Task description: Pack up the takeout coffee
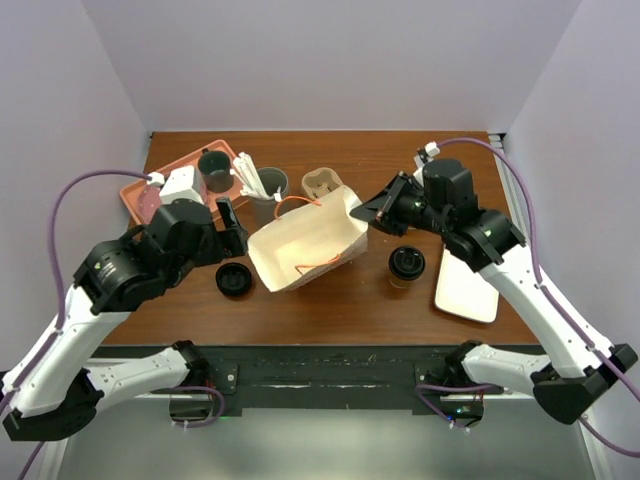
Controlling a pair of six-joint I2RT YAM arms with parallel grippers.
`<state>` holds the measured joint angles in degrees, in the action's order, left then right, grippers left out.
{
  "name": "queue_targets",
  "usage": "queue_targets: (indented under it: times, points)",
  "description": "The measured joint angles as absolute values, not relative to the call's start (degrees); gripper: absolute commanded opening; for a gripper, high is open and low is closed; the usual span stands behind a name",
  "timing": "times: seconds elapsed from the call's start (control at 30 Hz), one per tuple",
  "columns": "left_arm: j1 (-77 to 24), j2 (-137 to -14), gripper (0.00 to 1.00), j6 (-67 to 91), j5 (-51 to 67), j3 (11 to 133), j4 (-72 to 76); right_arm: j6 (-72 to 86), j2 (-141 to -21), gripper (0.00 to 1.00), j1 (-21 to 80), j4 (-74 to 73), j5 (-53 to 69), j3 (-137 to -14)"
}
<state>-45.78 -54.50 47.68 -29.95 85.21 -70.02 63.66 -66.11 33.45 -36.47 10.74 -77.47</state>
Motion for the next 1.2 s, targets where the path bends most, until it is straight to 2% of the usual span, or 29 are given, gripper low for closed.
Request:
queue_targets:
  times: [0.07,0.33,0.6,0.93,1.2]
  points:
    - [-45.78,-55.05,0.88,47.83,-28.75,83.83,-70.0,63.9,-64.66,0.22,33.5,-37.36,9.41,-75.85]
    - [-45.78,-54.37,0.84,49.17,-24.64,78.35,-69.19,63.81,-62.17,0.18,33.47,-42.46,6.61,-69.8]
    - [-45.78,-53.91,0.83,50.46,-20.51,73.36,-65.17,63.33,-61.8,0.24,33.47,-42.28,7.55,-67.57]
    - [-45.78,-58.37,0.8,50.37,-25.21,80.71,-65.76,53.45,-64.51,0.19,33.47,-44.05,9.23,-70.15]
    - [-45.78,-63.26,0.8,47.88,-27.27,81.17,-65.89,51.44,-63.61,0.18,33.47,-44.66,11.57,-70.08]
